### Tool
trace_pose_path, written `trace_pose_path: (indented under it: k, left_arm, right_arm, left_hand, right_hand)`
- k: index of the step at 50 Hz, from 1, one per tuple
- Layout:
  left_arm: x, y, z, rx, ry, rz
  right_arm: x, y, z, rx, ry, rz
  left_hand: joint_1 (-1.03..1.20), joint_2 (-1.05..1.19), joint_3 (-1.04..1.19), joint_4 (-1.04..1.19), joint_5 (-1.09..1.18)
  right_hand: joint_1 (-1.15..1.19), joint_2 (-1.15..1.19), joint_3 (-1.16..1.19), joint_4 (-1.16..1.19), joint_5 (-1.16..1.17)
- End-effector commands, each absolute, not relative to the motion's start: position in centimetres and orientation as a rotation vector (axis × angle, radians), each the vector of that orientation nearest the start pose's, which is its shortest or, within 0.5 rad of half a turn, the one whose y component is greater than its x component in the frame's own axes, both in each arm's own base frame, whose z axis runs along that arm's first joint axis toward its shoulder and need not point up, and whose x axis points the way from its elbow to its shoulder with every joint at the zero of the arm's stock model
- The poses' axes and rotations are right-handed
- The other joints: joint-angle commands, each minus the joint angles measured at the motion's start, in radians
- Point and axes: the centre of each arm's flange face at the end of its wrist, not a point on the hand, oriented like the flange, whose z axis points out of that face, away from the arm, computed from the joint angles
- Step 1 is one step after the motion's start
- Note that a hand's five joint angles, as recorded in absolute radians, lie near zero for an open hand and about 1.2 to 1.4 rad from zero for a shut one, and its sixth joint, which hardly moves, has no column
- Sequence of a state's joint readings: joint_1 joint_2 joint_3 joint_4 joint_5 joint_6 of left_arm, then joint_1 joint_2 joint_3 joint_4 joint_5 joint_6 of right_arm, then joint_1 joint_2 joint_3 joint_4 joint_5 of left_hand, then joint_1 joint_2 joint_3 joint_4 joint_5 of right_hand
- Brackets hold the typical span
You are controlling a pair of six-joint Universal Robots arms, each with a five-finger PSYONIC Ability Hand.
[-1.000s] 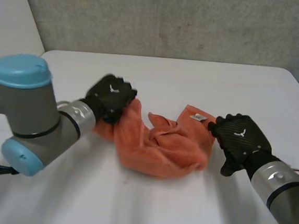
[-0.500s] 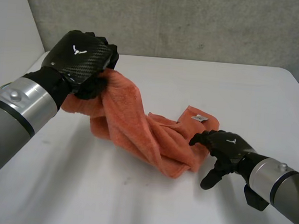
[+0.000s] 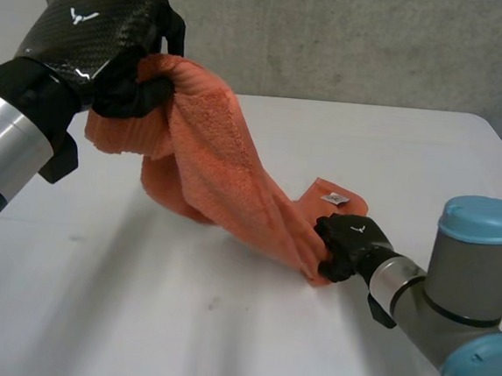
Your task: Fold the laundry
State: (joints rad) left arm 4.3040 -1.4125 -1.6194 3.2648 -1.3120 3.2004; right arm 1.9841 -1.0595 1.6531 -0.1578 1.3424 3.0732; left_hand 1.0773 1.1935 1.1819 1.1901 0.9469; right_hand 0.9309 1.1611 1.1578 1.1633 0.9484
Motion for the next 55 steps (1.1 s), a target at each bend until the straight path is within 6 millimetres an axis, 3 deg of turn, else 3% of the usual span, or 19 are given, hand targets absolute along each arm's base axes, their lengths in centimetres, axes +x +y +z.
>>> trace_pose_path:
  k: [1,5,9,13,16,20,22,24,26,28,30,33,34,36,38,40,45,50,55]
  left_arm:
    - [-23.8,-20.5,35.9,0.793,2.068,-2.751]
    - [-23.2,-20.5,36.3,0.767,2.054,-2.748]
    - [-22.9,-20.1,36.5,0.758,2.056,-2.744]
    - [-22.6,-19.7,36.3,0.754,2.077,-2.726]
    - [-22.6,-19.6,35.8,0.758,2.103,-2.706]
    - [-22.6,-19.6,34.4,0.766,2.163,-2.659]
    - [-22.6,-19.7,33.4,0.766,2.209,-2.617]
    - [-22.6,-19.7,32.6,0.762,2.241,-2.59]
    - [-22.6,-19.8,32.3,0.761,2.253,-2.578]
    - [-22.4,-20.1,31.5,0.758,2.291,-2.542]
    - [-22.3,-20.5,30.7,0.749,2.325,-2.505]
    - [-22.3,-20.9,30.0,0.742,2.355,-2.473]
    - [-22.3,-21.0,29.8,0.74,2.363,-2.465]
    - [-22.3,-21.2,29.4,0.741,2.382,-2.447]
    - [-22.4,-21.4,29.2,0.741,2.392,-2.437]
    - [-22.5,-21.7,29.0,0.743,2.396,-2.431]
    - [-22.5,-22.1,28.9,0.742,2.387,-2.437]
    - [-22.6,-22.1,29.1,0.742,2.375,-2.449]
    - [-22.7,-22.1,29.7,0.746,2.352,-2.475]
  right_arm:
    - [26.2,-24.8,22.0,-0.689,2.087,-1.756]
    - [24.8,-24.0,25.0,-0.734,2.07,-1.83]
    - [22.1,-23.5,28.4,-0.858,2.151,-1.874]
    - [20.8,-23.9,30.8,-0.967,2.163,-1.915]
    - [21.1,-25.0,32.0,-0.994,2.118,-1.945]
    - [21.8,-28.4,30.0,-1.004,2.168,-1.868]
    - [22.0,-29.1,29.5,-1.008,2.176,-1.852]
    - [23.4,-31.1,27.4,-1.035,2.189,-1.786]
    - [24.0,-31.4,26.7,-1.053,2.186,-1.763]
    - [25.9,-33.1,23.6,-1.119,2.204,-1.7]
    - [26.2,-33.6,22.9,-1.136,2.212,-1.694]
    - [26.9,-36.0,19.5,-1.257,2.286,-1.664]
    - [26.9,-36.8,18.8,-1.31,2.318,-1.682]
    - [27.0,-37.2,18.6,-1.327,2.332,-1.699]
    - [27.5,-37.7,18.6,-1.339,2.363,-1.774]
    - [27.7,-37.7,19.0,-1.316,2.368,-1.811]
    - [27.9,-35.9,22.0,-1.213,2.312,-1.907]
    - [26.7,-32.5,23.8,-1.111,2.263,-1.936]
    - [25.5,-29.4,24.3,-1.051,2.245,-1.912]
  left_hand:
    - [0.311,0.194,0.206,0.198,0.266]
    - [0.311,0.194,0.206,0.198,0.266]
    - [0.308,0.191,0.203,0.195,0.264]
    - [0.308,0.191,0.203,0.195,0.264]
    - [0.305,0.188,0.2,0.192,0.261]
    - [0.305,0.188,0.2,0.192,0.261]
    - [0.305,0.188,0.2,0.192,0.261]
    - [0.305,0.188,0.2,0.192,0.261]
    - [0.305,0.188,0.2,0.192,0.261]
    - [0.305,0.188,0.2,0.192,0.261]
    - [0.305,0.188,0.2,0.192,0.261]
    - [0.302,0.186,0.197,0.189,0.258]
    - [0.302,0.186,0.197,0.189,0.258]
    - [0.302,0.186,0.197,0.189,0.258]
    - [0.302,0.186,0.197,0.189,0.258]
    - [0.302,0.186,0.197,0.189,0.258]
    - [0.302,0.186,0.197,0.189,0.258]
    - [0.302,0.186,0.197,0.189,0.258]
    - [0.305,0.188,0.2,0.192,0.261]
  right_hand:
    - [0.465,0.235,0.238,0.233,0.273]
    - [0.465,0.235,0.238,0.233,0.273]
    - [0.465,0.235,0.238,0.233,0.273]
    - [0.465,0.235,0.238,0.233,0.273]
    - [0.465,0.235,0.238,0.233,0.273]
    - [0.465,0.235,0.238,0.233,0.273]
    - [0.465,0.235,0.238,0.233,0.273]
    - [0.465,0.235,0.238,0.233,0.273]
    - [0.465,0.235,0.238,0.233,0.273]
    - [0.465,0.235,0.238,0.233,0.273]
    - [0.465,0.235,0.238,0.233,0.273]
    - [0.465,0.235,0.238,0.233,0.273]
    - [0.208,-0.023,-0.019,-0.025,0.016]
    - [0.089,-0.141,-0.138,-0.144,-0.103]
    - [-0.347,-0.578,-0.574,-0.58,-0.539]
    - [-0.481,-0.712,-0.708,-0.714,-0.673]
    - [-0.482,-0.712,-0.709,-0.714,-0.674]
    - [-0.447,-0.677,-0.674,-0.679,-0.639]
    - [-0.359,-0.589,-0.585,-0.591,-0.551]
